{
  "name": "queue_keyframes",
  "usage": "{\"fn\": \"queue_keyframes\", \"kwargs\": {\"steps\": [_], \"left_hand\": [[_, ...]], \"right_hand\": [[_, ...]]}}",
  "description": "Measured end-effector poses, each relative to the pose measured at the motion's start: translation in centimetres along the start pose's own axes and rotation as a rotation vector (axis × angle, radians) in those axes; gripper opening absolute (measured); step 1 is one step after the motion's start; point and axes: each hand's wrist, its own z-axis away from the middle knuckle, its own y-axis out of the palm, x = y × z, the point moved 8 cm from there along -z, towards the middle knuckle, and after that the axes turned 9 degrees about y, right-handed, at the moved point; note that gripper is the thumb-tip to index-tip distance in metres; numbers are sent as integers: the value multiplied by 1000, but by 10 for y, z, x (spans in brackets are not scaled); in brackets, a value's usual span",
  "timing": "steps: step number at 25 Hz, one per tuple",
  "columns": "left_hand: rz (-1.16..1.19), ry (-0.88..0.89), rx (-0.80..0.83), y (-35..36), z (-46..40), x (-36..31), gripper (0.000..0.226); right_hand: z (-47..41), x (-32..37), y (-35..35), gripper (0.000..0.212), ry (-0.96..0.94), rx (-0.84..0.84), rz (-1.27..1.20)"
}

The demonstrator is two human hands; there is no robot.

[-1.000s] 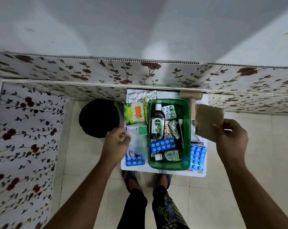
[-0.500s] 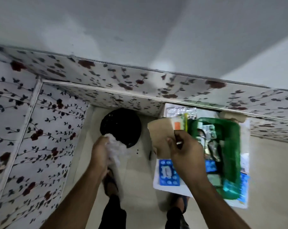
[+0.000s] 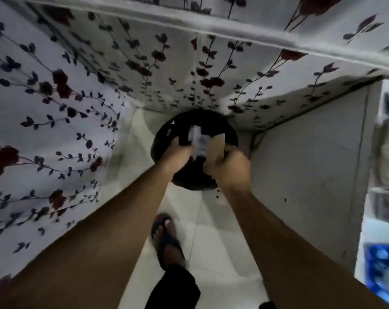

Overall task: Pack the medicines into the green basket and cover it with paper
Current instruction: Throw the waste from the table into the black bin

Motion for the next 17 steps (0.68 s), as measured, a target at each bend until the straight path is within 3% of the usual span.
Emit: {"fn": "queue_keyframes", "kwargs": {"steps": [4,8,11,15,17], "left_hand": [[-22,-22,-39,-27,2,25,69],[23,-36,-65,-40,41,31,31],[41,51,-110,-35,105,-10,6],[25,144,-112,-2,213,-81,13],[16,177,-117,18,260,-110,11]], "right_hand": [[0,-8,19,42,15,44,54],[34,-13,-6,42,16,57,39],[77,-1,-66,42,-39,60,13],[161,15,-196,44,-233,-48,8],[197,5,-257,32,-304,-78,-71]]}}
